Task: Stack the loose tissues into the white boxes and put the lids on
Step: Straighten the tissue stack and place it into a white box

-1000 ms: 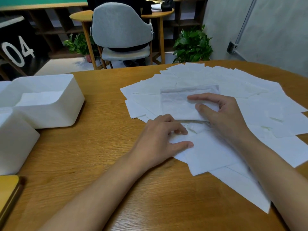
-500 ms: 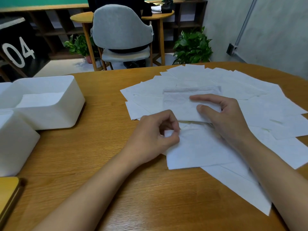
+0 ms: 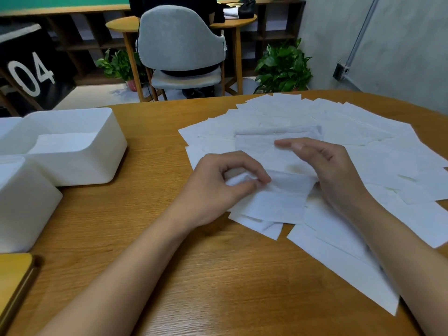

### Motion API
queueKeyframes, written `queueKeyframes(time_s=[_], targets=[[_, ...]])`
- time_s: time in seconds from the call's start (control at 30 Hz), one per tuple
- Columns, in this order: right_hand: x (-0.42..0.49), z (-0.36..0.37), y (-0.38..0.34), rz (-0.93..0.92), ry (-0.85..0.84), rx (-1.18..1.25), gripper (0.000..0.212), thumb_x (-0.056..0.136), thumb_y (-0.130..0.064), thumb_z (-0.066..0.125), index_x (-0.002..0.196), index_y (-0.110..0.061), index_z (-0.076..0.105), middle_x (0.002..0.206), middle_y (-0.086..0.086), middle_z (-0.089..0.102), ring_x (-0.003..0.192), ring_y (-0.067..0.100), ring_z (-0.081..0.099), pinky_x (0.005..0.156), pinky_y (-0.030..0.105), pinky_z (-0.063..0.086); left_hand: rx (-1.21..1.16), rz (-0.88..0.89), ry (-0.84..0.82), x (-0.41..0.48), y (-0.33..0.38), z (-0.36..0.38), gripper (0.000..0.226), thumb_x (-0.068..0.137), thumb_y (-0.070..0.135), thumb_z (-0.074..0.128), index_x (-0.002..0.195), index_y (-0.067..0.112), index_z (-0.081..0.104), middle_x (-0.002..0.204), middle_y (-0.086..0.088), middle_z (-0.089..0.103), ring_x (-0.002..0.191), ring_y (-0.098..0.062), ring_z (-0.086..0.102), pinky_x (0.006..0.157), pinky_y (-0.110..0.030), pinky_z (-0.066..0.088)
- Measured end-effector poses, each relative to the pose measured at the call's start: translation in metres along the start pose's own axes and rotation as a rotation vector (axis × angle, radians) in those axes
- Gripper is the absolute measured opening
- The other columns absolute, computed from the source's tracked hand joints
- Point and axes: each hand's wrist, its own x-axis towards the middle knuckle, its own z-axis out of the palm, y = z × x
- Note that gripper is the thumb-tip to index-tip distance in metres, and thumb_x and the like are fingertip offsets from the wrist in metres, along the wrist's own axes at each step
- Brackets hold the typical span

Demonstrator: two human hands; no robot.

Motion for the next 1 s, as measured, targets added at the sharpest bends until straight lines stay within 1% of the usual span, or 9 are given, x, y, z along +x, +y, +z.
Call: queueKeyframes(time_s=[0.1,0.2,0.3,0.33,0.47,0.67,0.77,0.9,1.0], targets=[[-0.002,0.001,0.003,0.016,-0.056,0.104,0.056,0.089,-0.057,0.061,0.111,-0.009,0.078,0.118,-0.003,0.077,0.119,0.013,0.068,0.101,0.027,0.051,-0.132,-0.032,0.127,0.001,0.002,-0.002,0.012,0.088,0.0,0.08,0.094,0.011,0.082,0.098,0.007,0.079,0.098,-0.008,0.073,0.084,-0.018,0.052],[-0.005,0.001,0.006,0.058,-0.102,0.147,0.09,0.084,-0.07,0.072,0.107,0.016,0.061,0.106,0.038,0.064,0.103,0.053,0.065,0.091,0.046,0.044,-0.242,-0.101,0.254,0.002,-0.001,-0.001,0.013,0.088,0.007,0.083,0.1,0.012,0.082,0.103,0.005,0.08,0.098,-0.012,0.075,0.079,-0.026,0.058],[-0.007,0.006,0.0,0.031,-0.162,0.202,0.036,0.094,-0.047,0.067,0.118,-0.022,0.076,0.115,0.011,0.076,0.111,0.036,0.071,0.096,0.046,0.053,-0.239,-0.122,0.284,0.002,-0.005,0.0,0.018,0.088,0.012,0.084,0.106,0.014,0.082,0.108,0.004,0.08,0.106,-0.016,0.074,0.089,-0.041,0.062],[-0.008,0.007,-0.003,0.028,-0.174,0.197,0.032,0.095,-0.041,0.066,0.124,-0.03,0.074,0.12,0.003,0.076,0.113,0.028,0.072,0.095,0.043,0.055,-0.231,-0.129,0.288,0.002,-0.006,0.001,0.019,0.088,0.014,0.084,0.107,0.015,0.082,0.109,0.005,0.08,0.108,-0.016,0.074,0.092,-0.044,0.061],[-0.01,0.011,-0.01,-0.024,-0.186,0.154,0.054,0.096,-0.027,0.073,0.146,-0.034,0.055,0.134,-0.016,0.067,0.119,0.013,0.069,0.09,0.024,0.056,-0.181,-0.126,0.284,0.003,-0.008,0.005,0.02,0.088,0.014,0.084,0.108,0.017,0.082,0.11,0.01,0.079,0.109,-0.008,0.072,0.095,-0.036,0.06],[-0.012,0.013,-0.01,-0.054,-0.166,0.124,0.074,0.102,-0.006,0.063,0.157,-0.044,0.034,0.147,-0.02,0.055,0.124,0.015,0.066,0.097,0.035,0.059,-0.028,-0.039,0.304,0.003,-0.013,0.008,0.02,0.089,0.015,0.084,0.108,0.021,0.082,0.112,0.012,0.076,0.111,-0.004,0.068,0.092,-0.024,0.054],[-0.01,0.012,-0.011,-0.078,-0.129,0.143,0.076,0.101,0.0,0.062,0.158,-0.039,0.03,0.14,-0.034,0.054,0.116,0.014,0.07,0.085,0.026,0.06,0.131,-0.033,0.441,0.004,-0.016,0.008,0.03,0.09,0.024,0.083,0.117,0.034,0.075,0.124,0.017,0.065,0.117,0.0,0.061,0.087,-0.021,0.051],[-0.007,0.007,-0.012,-0.048,-0.083,0.247,0.076,0.099,0.004,0.06,0.155,-0.037,0.029,0.119,-0.031,0.069,0.108,0.011,0.073,0.081,0.026,0.061,-0.217,-0.256,0.364,0.006,-0.008,0.006,0.046,0.094,0.03,0.079,0.135,0.034,0.06,0.128,0.006,0.065,0.105,0.0,0.069,0.079,-0.019,0.058],[-0.006,0.006,-0.011,0.002,-0.087,0.286,0.07,0.099,-0.002,0.063,0.149,-0.042,0.037,0.12,-0.013,0.073,0.101,0.02,0.075,0.077,0.034,0.063,-0.329,-0.327,0.345,0.005,-0.005,0.006,0.049,0.096,0.021,0.077,0.139,0.032,0.057,0.117,-0.001,0.069,0.092,-0.006,0.076,0.068,-0.02,0.059]])
